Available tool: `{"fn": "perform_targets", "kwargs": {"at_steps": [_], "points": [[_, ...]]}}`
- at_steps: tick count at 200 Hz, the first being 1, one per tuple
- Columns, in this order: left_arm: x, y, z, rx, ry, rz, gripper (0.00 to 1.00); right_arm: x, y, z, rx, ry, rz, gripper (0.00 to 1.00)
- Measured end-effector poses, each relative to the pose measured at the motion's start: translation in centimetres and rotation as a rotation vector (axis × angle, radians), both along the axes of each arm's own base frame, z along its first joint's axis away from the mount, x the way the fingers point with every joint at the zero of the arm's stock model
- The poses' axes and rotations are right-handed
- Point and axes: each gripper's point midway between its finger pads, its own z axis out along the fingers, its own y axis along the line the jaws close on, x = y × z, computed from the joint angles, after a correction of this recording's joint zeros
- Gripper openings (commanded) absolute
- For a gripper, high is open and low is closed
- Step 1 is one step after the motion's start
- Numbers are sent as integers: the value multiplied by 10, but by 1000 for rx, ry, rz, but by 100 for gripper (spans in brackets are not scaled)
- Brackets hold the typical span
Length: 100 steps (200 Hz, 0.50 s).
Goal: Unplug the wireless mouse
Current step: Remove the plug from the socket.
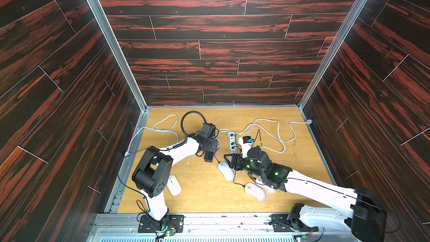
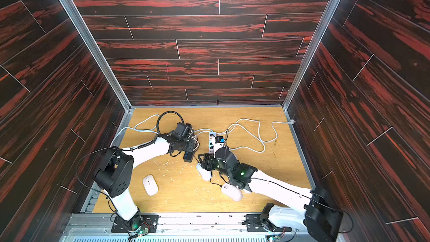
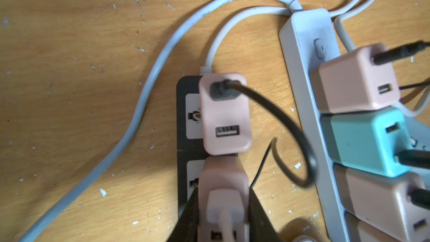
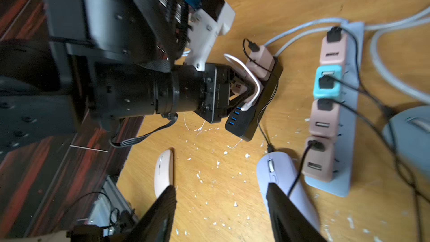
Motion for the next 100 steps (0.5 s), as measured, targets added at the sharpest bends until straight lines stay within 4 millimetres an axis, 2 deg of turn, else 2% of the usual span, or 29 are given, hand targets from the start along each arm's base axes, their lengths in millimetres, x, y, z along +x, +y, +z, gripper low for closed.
{"fn": "perform_targets", "kwargs": {"at_steps": [35,70,100], "points": [[1,5,1,-57,11,0,0,5,24,-26,10,81,10,56],[-1,13,3,-141,24,-4,0,14,44,-35,40,127,0,51],[0,16,4,-198,39,-8,0,24,60,-46,47,159,-16,51]]}}
